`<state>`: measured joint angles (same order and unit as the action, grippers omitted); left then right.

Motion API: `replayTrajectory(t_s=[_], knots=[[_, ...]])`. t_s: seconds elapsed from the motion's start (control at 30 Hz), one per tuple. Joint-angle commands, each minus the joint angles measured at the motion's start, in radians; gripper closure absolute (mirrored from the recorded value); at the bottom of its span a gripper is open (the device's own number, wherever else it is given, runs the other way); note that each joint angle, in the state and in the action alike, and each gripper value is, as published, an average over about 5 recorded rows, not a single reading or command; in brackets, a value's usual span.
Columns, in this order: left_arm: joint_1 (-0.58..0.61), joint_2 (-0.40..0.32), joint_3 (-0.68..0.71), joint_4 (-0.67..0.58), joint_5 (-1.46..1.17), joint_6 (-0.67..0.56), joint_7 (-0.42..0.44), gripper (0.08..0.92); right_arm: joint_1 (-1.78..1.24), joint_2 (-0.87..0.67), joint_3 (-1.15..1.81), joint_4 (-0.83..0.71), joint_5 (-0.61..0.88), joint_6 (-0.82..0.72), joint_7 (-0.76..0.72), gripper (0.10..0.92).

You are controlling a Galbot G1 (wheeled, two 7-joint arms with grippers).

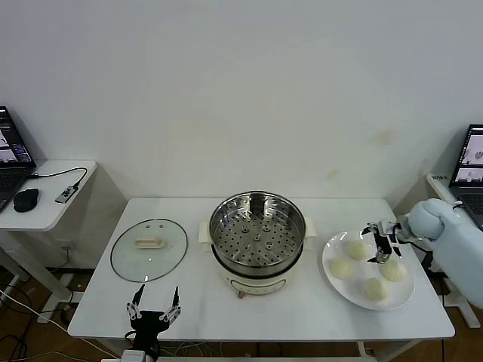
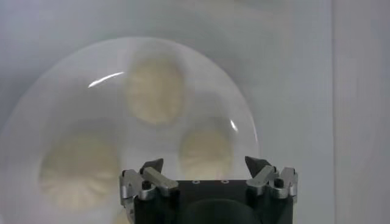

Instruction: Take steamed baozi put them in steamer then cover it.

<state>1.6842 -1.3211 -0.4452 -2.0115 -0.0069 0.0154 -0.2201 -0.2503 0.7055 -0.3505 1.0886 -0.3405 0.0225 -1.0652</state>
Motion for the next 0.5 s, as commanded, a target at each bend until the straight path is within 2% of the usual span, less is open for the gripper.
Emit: replayTrajectory(t_s=[0.03,0.5], knots=[[0.0,0.001,-0.001,0.0,0.002,-0.001,0.0,0.177,0.104,0.086,-0.1,-0.126,-0.054,0.015,-0.026,0.203],[-0.002,0.002,-0.007,-0.002,0.004,-0.001,0.001,0.177,0.072,0.123,-0.071,-0.191,-0.129,0.014,-0.009,0.217]])
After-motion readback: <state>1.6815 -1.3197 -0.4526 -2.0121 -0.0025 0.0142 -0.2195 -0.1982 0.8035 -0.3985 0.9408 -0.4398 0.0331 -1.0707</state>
